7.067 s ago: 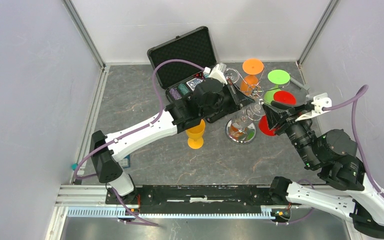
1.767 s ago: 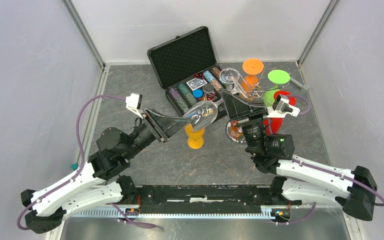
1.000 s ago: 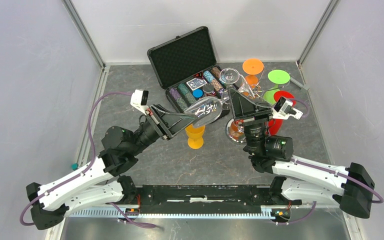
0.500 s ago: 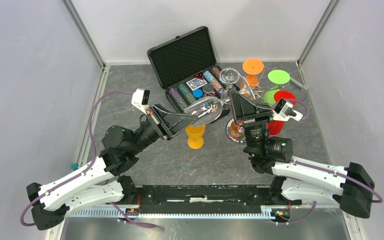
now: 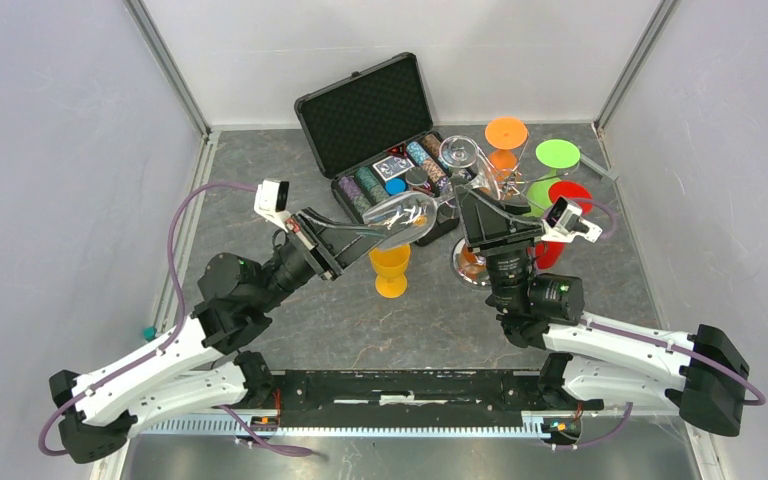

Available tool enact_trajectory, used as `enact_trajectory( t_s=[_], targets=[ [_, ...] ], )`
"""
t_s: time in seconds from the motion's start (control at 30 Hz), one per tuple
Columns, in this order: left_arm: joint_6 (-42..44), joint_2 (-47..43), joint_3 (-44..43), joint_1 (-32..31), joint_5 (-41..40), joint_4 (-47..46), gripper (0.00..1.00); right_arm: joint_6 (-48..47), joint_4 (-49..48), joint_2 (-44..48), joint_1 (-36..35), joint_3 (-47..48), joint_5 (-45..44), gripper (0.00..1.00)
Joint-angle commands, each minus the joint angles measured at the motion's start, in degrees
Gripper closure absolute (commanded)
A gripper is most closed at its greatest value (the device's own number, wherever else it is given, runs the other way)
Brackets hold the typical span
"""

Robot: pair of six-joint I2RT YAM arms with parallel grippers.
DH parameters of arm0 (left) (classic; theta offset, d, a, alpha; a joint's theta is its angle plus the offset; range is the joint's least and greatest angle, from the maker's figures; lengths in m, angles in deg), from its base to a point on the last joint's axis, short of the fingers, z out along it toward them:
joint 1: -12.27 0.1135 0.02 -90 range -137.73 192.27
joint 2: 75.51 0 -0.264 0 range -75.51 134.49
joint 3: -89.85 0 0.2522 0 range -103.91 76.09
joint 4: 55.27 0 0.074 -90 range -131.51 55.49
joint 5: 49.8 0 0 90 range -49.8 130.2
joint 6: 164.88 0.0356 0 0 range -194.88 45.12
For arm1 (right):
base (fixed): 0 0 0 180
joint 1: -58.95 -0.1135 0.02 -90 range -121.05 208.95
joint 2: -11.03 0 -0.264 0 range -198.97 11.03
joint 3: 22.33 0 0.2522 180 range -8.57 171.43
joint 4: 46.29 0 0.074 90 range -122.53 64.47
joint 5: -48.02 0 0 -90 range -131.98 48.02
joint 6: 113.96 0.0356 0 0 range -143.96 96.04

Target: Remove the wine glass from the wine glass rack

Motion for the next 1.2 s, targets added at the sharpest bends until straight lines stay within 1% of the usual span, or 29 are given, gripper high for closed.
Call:
enact_trajectory(
  t_s=[0.0, 0.13, 0.23, 0.47, 0.57, 0.67, 0.73, 0.87, 0.93, 1.0, 1.07, 1.17],
  targets=[
    [3.8, -1.5, -2.4, 0.7, -8.7, 0.5, 0.98, -0.6, -1.0, 0.3, -0.1, 1.7, 2.1, 0.46],
    [8.2, -1.1, -5.2, 0.7, -14.5, 2.8, 0.98, -0.7, -0.3, 0.2, -0.1, 2.1, 3.6, 0.35],
    [11.6, 0.0, -6.9, 0.7, -17.6, 2.1, 0.98, -0.3, 3.4, 0.3, -0.1, 3.4, 3.5, 0.28],
    [17.5, 1.6, -8.9, 0.7, -20.2, -0.4, 0.98, -0.3, 9.5, -0.4, -0.1, 5.7, 3.5, 0.24],
    [20.4, 1.2, -10.2, 0.8, -22.5, 2.4, 0.98, -0.1, 12.0, -0.3, -0.1, 6.3, 3.4, 0.23],
    [24.7, 0.3, -12.5, 0.8, -27.1, 9.3, 0.98, 0.0, 16.4, 0.0, -0.1, 7.6, 3.8, 0.23],
    [28.6, -0.2, -14.3, 0.8, -30.2, 15.2, 0.98, -0.9, 21.1, 0.2, -0.1, 9.3, 4.7, 0.23],
    [35.1, -0.5, -18.1, 0.8, -39.4, 31.9, 0.98, -5.1, 32.6, 0.9, -0.1, 13.5, 7.1, 0.23],
    [36.3, -0.7, -19.7, 0.8, -44.9, 39.9, 0.98, -8.6, 39.0, 1.1, -0.1, 16.2, 8.2, 0.23],
    [36.6, -0.9, -21.0, 0.8, -48.4, 47.0, 0.98, -13.5, 44.6, 1.5, -0.1, 18.8, 8.9, 0.23],
    [36.5, -0.4, -23.6, 0.8, -49.4, 55.7, 0.98, -19.3, 50.4, 1.8, -0.1, 21.9, 9.4, 0.23],
    [33.9, 1.9, -28.8, 0.8, -48.6, 69.9, 0.98, -29.1, 61.0, 2.1, -0.1, 27.1, 9.3, 0.23]
  ],
)
